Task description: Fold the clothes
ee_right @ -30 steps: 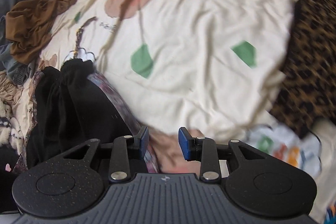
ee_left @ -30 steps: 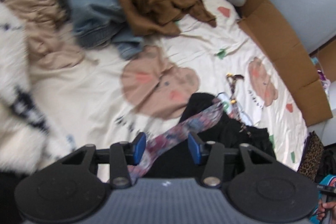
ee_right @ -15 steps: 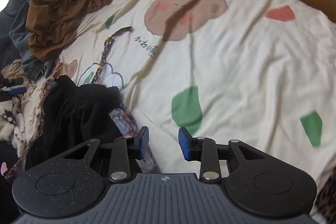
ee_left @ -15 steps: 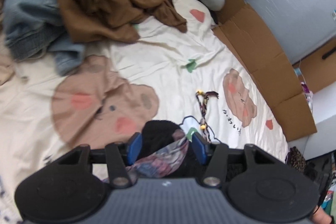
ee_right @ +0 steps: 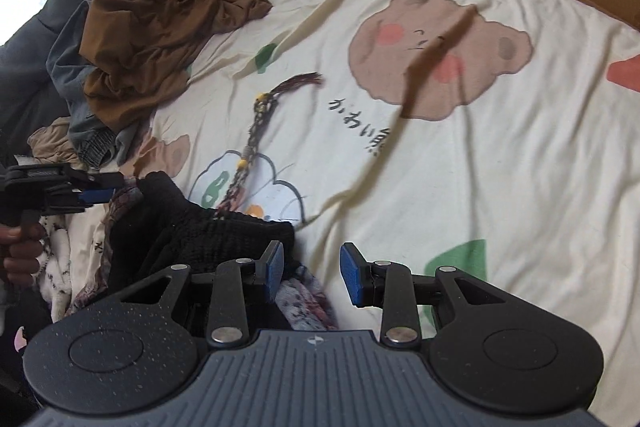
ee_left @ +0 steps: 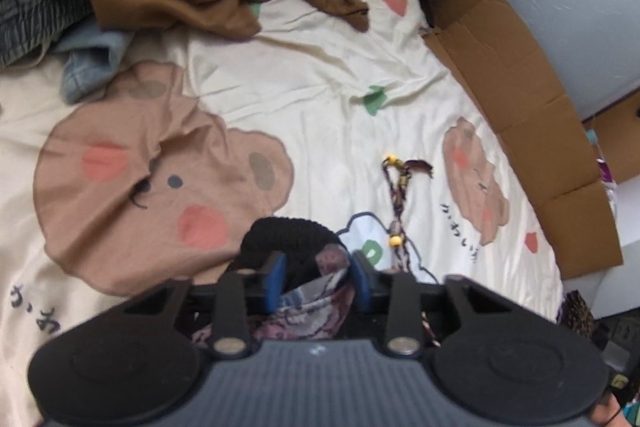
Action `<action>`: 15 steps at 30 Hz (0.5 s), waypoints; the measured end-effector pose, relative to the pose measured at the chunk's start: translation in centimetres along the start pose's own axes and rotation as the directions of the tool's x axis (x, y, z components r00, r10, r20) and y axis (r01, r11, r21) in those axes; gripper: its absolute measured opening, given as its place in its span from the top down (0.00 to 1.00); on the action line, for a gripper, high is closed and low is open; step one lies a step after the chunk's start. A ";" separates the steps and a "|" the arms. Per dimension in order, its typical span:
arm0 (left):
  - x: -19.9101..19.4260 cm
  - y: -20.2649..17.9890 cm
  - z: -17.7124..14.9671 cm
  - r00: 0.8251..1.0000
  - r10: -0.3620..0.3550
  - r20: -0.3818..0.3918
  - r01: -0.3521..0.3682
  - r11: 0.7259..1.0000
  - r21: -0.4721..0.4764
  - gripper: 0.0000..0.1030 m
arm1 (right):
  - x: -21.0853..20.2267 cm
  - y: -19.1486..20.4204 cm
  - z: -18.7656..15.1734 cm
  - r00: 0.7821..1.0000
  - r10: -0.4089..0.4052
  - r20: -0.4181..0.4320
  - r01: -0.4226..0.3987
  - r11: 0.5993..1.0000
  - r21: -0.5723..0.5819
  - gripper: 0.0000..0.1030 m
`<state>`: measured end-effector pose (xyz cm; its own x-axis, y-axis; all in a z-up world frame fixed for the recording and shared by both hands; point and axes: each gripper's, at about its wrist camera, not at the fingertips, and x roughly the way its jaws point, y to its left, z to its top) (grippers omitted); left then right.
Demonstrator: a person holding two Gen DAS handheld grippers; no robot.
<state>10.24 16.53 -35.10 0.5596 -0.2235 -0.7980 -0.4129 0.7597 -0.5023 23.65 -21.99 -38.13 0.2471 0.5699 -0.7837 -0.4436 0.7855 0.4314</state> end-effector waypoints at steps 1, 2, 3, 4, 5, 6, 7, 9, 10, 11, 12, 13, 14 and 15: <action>0.3 -0.1 -0.2 1.000 0.000 0.003 0.000 1.000 -0.003 0.71 | 0.3 0.1 0.0 1.000 -0.003 0.001 0.003 1.000 -0.001 0.63; 0.4 -0.3 -0.5 1.000 0.008 0.008 -0.008 1.000 -0.002 0.72 | 0.6 0.1 0.0 1.000 -0.004 -0.001 0.004 1.000 0.003 0.63; 0.5 -0.5 -0.8 1.000 0.024 0.010 -0.024 1.000 0.003 0.72 | 0.8 0.1 0.0 1.000 -0.005 -0.006 0.005 1.000 0.007 0.63; 0.7 -0.6 -1.1 0.999 0.034 0.004 -0.034 0.999 0.007 0.73 | 1.1 0.2 -0.1 1.000 -0.004 -0.013 0.004 1.000 0.009 0.63; 0.9 -0.8 -1.4 0.999 0.043 -0.002 -0.043 0.999 0.012 0.74 | 1.4 0.2 -0.2 1.000 -0.004 -0.020 0.004 1.000 0.012 0.63; 1.1 -0.8 -1.9 0.999 0.052 -0.015 -0.052 0.998 0.023 0.75 | 1.6 0.3 -0.4 1.000 -0.005 -0.027 0.005 1.000 0.010 0.63; 1.4 -0.9 -2.3 0.998 0.061 -0.028 -0.060 0.998 0.033 0.77 | 1.7 0.4 -0.5 0.999 -0.007 -0.034 0.007 1.000 0.003 0.63; 1.8 -0.6 -3.0 0.995 0.088 -0.048 -0.086 0.996 0.037 0.79 | 2.0 0.6 -0.9 0.999 -0.010 -0.046 0.010 1.000 -0.006 0.63; 1.9 -0.4 -3.4 0.993 0.100 -0.056 -0.098 0.994 0.037 0.80 | 2.1 0.7 -1.0 0.999 -0.011 -0.051 0.010 1.000 -0.006 0.63; 2.0 -0.2 -3.6 0.992 0.107 -0.062 -0.105 0.994 0.035 0.80 | 2.2 0.7 -1.1 0.998 -0.011 -0.055 0.010 1.000 -0.006 0.63; 2.0 -0.1 -3.7 0.992 0.106 -0.061 -0.104 0.994 0.032 0.80 | 2.3 0.7 -1.1 0.998 -0.011 -0.058 0.010 1.000 -0.008 0.63; 2.0 0.1 -3.9 0.993 0.105 -0.060 -0.103 0.994 0.029 0.80 | 2.4 0.7 -1.2 0.998 -0.012 -0.062 0.012 1.000 -0.011 0.63; 1.8 0.1 -3.8 0.993 0.101 -0.056 -0.099 0.995 0.026 0.80 | 2.5 0.7 -1.2 0.998 -0.014 -0.066 0.012 1.000 -0.017 0.63; 1.6 0.1 -3.7 0.994 0.096 -0.052 -0.095 0.995 0.023 0.80 | 2.6 0.8 -1.2 0.998 -0.014 -0.069 0.012 1.000 -0.024 0.63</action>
<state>8.40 13.97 -37.64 0.4794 -0.1804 -0.8589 -0.4477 0.7915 -0.4161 22.86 -20.17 -40.37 0.1930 0.5410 -0.8186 -0.4615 0.7863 0.4108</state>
